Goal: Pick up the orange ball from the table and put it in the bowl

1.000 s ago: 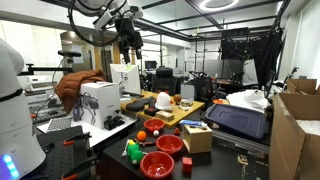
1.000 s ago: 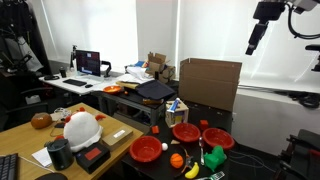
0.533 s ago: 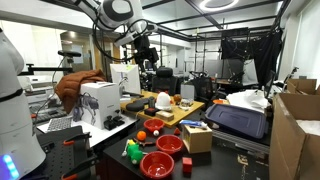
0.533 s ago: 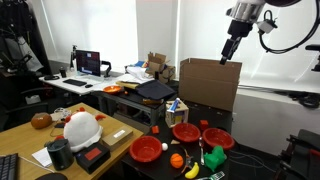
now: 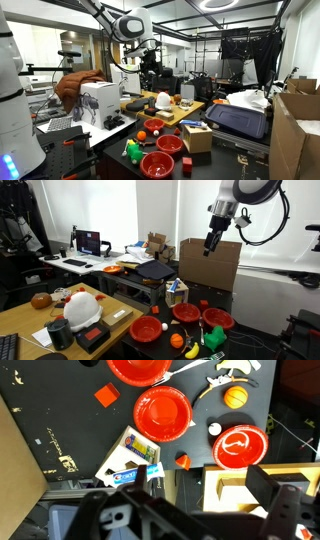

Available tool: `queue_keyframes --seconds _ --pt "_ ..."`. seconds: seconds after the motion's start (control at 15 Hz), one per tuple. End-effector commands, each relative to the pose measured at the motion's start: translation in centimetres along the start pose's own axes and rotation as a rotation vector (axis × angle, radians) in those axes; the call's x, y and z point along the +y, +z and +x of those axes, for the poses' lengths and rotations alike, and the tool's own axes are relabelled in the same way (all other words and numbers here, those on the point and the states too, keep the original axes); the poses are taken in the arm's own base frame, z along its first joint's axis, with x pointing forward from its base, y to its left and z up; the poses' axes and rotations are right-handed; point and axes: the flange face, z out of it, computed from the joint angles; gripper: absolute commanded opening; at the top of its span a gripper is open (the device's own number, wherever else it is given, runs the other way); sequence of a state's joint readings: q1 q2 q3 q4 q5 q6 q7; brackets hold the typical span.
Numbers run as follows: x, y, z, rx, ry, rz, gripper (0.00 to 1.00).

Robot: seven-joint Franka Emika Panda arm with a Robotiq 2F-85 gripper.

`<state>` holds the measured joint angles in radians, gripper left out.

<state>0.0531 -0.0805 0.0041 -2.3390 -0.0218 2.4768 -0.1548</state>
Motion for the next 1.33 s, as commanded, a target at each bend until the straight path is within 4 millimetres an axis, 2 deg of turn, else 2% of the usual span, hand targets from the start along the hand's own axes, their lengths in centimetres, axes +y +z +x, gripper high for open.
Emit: queue_keyframes --seconds 0.0,0.27,0.6,0.73,1.0,1.27 --pt "0.1 2.5 1.8 -0.026 -0.035 0.017 1.00" --pt "-0.7 6.7 2.6 -0.071 -0.083 0.055 1.00" --pt "-3.2 12.0 3.1 -0.133 -0.182 0.083 1.00" --pt "-4.3 13.5 3.6 -0.140 -0.223 0.083 1.00" --pt "-5.3 16.2 4.7 -0.142 -0.275 0.058 1.00" --pt "-4.7 18.8 5.9 -0.140 -0.322 0.046 1.00"
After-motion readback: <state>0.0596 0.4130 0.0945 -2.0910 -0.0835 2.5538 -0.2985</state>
